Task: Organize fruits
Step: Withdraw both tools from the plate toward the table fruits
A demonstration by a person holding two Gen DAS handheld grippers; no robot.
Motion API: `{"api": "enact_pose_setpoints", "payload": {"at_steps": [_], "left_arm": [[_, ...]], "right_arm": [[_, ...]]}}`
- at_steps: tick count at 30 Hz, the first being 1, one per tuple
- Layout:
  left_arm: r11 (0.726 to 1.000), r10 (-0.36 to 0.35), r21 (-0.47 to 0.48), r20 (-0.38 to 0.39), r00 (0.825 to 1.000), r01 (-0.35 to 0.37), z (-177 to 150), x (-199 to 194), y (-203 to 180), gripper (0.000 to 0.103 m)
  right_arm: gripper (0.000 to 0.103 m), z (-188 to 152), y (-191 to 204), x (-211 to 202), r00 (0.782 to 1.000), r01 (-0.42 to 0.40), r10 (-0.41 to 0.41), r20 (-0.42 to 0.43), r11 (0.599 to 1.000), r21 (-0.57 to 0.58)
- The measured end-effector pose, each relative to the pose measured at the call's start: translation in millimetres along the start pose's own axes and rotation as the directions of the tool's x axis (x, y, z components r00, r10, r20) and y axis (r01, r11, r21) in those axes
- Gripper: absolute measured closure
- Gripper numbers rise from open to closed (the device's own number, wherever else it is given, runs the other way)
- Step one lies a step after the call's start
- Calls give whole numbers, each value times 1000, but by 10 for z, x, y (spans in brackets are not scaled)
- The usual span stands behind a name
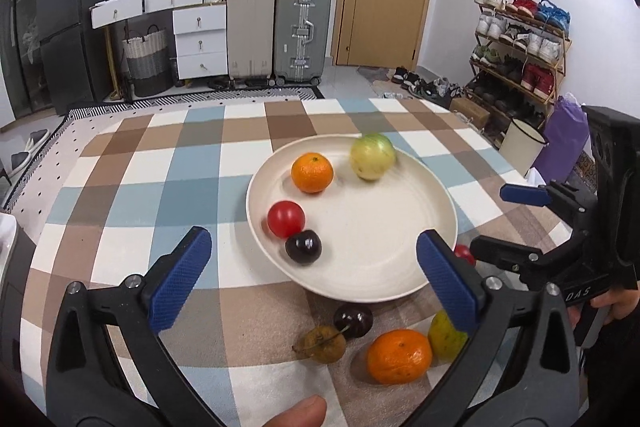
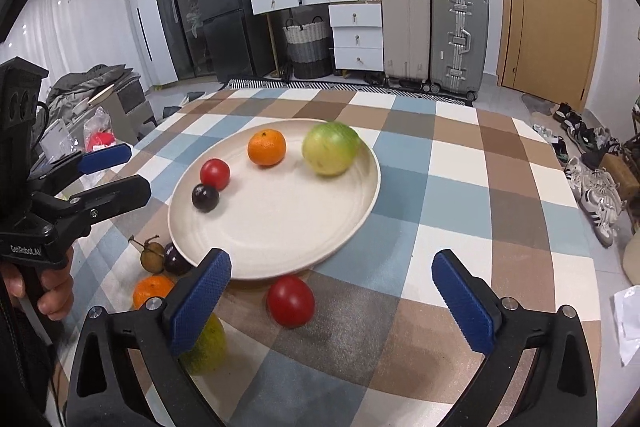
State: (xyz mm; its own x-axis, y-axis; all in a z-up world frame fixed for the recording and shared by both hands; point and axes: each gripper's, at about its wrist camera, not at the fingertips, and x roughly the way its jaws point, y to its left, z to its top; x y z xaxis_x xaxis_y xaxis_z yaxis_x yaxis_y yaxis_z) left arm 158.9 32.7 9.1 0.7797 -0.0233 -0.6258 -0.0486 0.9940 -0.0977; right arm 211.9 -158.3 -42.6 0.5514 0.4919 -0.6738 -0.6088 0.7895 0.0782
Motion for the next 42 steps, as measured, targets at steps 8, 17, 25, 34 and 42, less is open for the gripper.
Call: {"api": "enact_pose_setpoints", "payload": {"at_steps": [8,17,25,34,42], "left_arm": [[1000,16,3,-17,1000,-16,-29,33,40,1],[1000,23,18,-11,1000,-23,-25,2,-5,1],[1000,2,3,-11,1000,-2,-95,-148,-24,1],[999,24,23,-24,999,-24,-358,-441,-55,1],[999,28,-25,-69,997,-30,-700,-671,24,1]], "right_arm": [[1,-71,-95,101,997,-13,13,-73,1000,2],[1,-58,-95,48,998,-29,30,-57,999,16],[1,-148,74,-169,998,-53,54,-29,998,16],[1,-281,293,-350,997,-75,75,-24,997,28],[1,-427,493,-329,995,-68,69,-68,998,18]]}}
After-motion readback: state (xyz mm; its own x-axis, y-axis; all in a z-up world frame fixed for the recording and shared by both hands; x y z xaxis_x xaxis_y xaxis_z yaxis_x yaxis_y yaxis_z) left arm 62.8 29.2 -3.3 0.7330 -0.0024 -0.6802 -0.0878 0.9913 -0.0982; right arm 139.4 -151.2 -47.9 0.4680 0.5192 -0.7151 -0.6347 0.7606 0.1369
